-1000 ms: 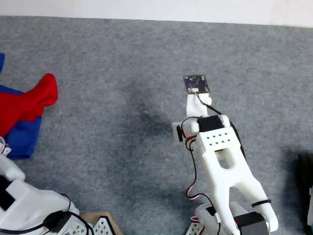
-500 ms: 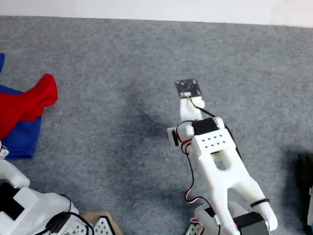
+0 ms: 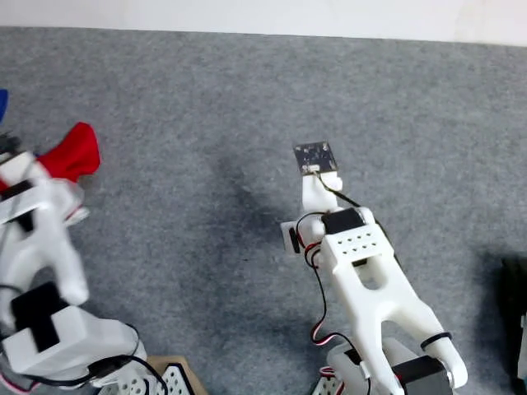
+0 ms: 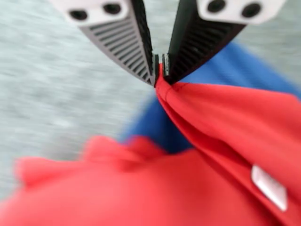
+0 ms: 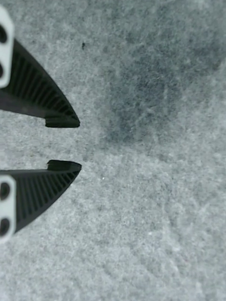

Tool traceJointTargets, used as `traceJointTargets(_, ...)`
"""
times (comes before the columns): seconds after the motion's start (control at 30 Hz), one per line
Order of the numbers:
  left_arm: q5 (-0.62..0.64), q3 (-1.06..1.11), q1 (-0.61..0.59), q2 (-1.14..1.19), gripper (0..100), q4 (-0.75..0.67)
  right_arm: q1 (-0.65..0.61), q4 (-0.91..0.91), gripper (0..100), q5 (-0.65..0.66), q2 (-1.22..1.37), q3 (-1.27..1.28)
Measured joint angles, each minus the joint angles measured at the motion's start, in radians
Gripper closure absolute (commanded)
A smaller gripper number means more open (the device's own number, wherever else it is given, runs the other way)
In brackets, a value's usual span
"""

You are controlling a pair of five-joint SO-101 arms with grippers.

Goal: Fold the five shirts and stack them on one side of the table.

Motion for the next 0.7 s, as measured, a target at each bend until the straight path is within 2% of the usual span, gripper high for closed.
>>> traceJointTargets(0.13,0.132,-0.035,0.219,0.000,99,0.000,0.000,-0.008,87.1,0.000,0.000,0.003)
traceJointTargets(0.27,0.210,-0.143,0.451,0.000,99,0.021,0.000,-0.011,87.1,0.000,0.000,0.003)
traceJointTargets(0.47,0.230,-0.450,0.779,0.000,99,0.183,0.000,-0.052,87.2,-0.002,0.000,0.011)
traceJointTargets(0.57,0.230,-0.601,0.961,0.000,99,0.273,0.034,-0.058,87.2,-0.054,0.000,0.012)
traceJointTargets(0.7,0.229,-0.689,1.172,0.000,89,0.341,0.120,-0.058,87.2,-0.112,-0.005,0.012)
